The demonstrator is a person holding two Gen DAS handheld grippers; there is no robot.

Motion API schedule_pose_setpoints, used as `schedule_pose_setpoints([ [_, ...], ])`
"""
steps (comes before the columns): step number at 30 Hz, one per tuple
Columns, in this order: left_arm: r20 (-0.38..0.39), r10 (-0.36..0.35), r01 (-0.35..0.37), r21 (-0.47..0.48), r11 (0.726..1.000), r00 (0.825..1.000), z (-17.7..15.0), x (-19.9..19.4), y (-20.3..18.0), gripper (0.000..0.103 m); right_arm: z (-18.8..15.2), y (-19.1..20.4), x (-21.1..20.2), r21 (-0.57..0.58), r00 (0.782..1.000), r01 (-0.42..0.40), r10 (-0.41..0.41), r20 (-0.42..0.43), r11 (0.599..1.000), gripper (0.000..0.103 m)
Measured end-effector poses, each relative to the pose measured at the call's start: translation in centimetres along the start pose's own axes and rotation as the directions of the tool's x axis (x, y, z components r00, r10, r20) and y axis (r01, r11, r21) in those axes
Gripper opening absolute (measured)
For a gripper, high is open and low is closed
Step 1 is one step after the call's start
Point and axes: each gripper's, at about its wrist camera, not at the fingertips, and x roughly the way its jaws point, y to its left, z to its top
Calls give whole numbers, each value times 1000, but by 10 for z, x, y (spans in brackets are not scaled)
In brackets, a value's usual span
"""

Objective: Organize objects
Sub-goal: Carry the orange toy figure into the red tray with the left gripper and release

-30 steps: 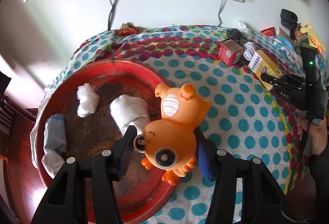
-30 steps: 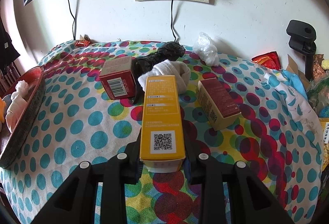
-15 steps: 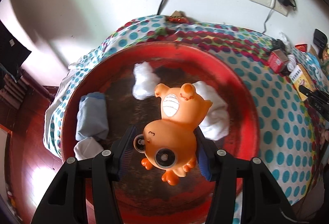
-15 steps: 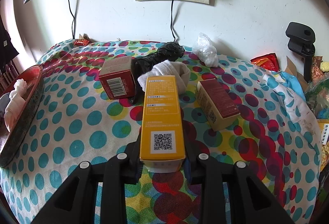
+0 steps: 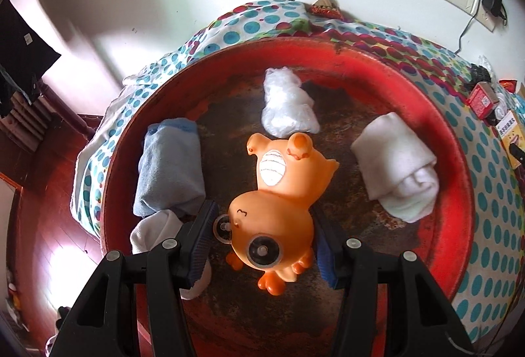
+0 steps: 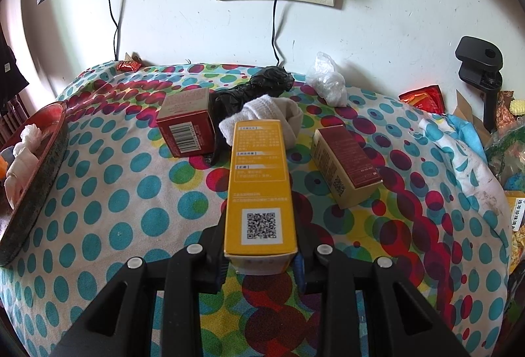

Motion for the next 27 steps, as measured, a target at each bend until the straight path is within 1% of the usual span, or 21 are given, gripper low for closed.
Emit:
schedule_pose_setpoints([
  [11,-11,5,-5,-3,1000,1000,3,16,10,52,-1,-1,1,0,1000,3,-3,1,1000,30],
  [15,-27,-5,5,-11,1000,1000,3,23,14,52,-1,-1,1,0,1000,3,-3,1,1000,30],
  [22,-16,9,-9,17,1000,1000,6,24,11,54,-1,2,0,-1,1000,6,-6,1,1000,30],
  [27,-8,-7,7,0,1000,1000,7,24,14,54,0,-1,2,-6,1000,13,-13,-5,1000,30],
])
